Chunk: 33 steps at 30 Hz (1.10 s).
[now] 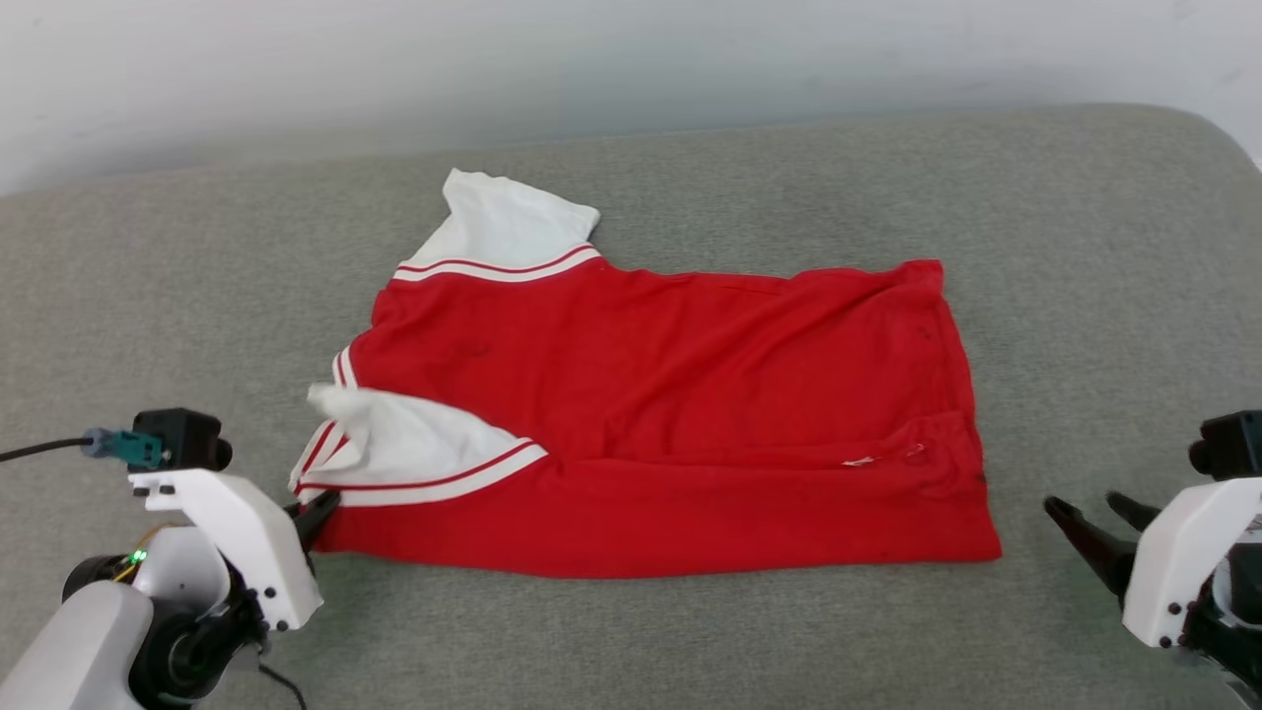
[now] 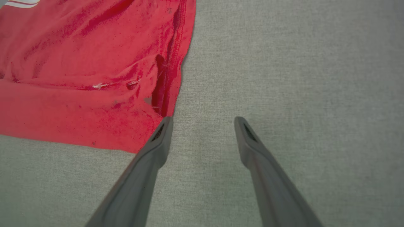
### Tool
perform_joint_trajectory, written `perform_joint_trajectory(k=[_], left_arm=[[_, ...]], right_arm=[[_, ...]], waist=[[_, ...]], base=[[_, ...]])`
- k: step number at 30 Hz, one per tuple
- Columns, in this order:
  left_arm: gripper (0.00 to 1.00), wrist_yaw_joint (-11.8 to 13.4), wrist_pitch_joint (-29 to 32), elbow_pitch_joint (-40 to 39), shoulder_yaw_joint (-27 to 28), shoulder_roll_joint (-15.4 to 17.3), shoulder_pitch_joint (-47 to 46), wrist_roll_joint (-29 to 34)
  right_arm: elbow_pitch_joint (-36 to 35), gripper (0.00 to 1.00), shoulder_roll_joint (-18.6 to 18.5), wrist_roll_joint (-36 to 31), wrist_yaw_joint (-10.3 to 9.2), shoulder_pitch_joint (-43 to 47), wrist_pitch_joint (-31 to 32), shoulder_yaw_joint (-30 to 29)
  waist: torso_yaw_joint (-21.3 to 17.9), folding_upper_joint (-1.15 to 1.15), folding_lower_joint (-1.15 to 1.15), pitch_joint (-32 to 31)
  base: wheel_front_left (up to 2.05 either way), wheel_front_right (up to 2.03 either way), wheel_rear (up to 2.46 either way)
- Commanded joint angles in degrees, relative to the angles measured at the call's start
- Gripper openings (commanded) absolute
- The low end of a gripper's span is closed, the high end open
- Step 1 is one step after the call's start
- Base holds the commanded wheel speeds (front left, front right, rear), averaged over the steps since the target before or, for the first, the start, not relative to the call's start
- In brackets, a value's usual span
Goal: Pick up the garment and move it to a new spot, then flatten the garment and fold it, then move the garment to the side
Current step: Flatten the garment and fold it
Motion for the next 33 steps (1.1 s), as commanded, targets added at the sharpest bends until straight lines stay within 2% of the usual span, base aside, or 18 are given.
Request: perform_joint_trajectory(k=[1,7,11,16,17,18,19,21,26,33], left_arm=[[0.00,0.1,-0.5,-0.6,0.0,0.0,-0.8,0.4],[0.00,0.5,-1.7,-4.8,-1.4,-0.7,-2.8,3.0],[0.00,0.7,-1.9,-6.2,-2.0,-1.1,-3.5,3.7],[0.00,1.0,-2.2,-6.5,-2.6,-1.7,-3.4,3.9],[0.00,1.0,-2.2,-6.4,-2.7,-1.8,-3.4,3.9],[0.00,1.0,-2.3,-6.3,-2.8,-1.9,-3.3,4.0],[0.00,1.0,-2.3,-6.1,-2.8,-2.0,-3.2,3.9],[0.00,1.3,-3.6,-4.9,-2.7,-2.6,-2.2,3.8],[0.00,1.6,-5.0,-4.0,-2.6,-3.2,-0.4,3.5],[0.00,2.7,-6.8,-4.1,-2.3,-3.1,5.0,2.7]], right_arm=[[0.4,1.00,-0.4,0.5,-0.04,0.3,1.8,-0.5],[0.4,1.00,1.7,2.6,-0.03,0.1,9.9,-1.6],[1.9,1.00,3.8,3.2,-0.03,-1.7,11.5,-0.4],[7.4,1.00,6.4,4.7,-0.03,-3.3,13.1,2.3],[8.4,0.42,6.8,5.1,-0.03,-3.6,13.4,3.0],[9.2,0.09,7.2,5.7,-0.03,-3.8,13.8,3.7],[9.8,0.00,7.6,6.2,0.00,-4.0,14.1,4.5],[10.1,0.00,5.5,6.9,0.04,-6.8,11.8,6.5],[8.8,0.00,3.3,7.4,-0.02,-8.4,9.7,8.0],[9.5,0.00,2.6,8.3,-0.02,-6.4,8.4,11.1]], waist=[[1.0,0.00,-0.01,0.2],[3.8,0.00,-0.01,1.6],[4.7,0.00,-0.01,2.7],[5.3,0.00,-0.01,3.5],[5.4,0.00,-0.01,3.5],[5.5,0.00,-0.01,3.5],[5.6,0.00,-0.01,3.5],[5.3,0.00,-0.01,2.4],[4.7,0.00,-0.01,-0.4],[4.4,0.00,-0.01,-7.4]], base=[[0.00,0.00,0.00],[0.00,0.00,0.00],[0.00,0.00,0.00],[0.00,0.00,0.00],[0.00,0.00,0.00],[0.00,0.00,0.00],[0.00,0.00,0.00],[0.00,0.00,0.00],[0.00,0.00,0.00],[0.00,0.00,0.00]])
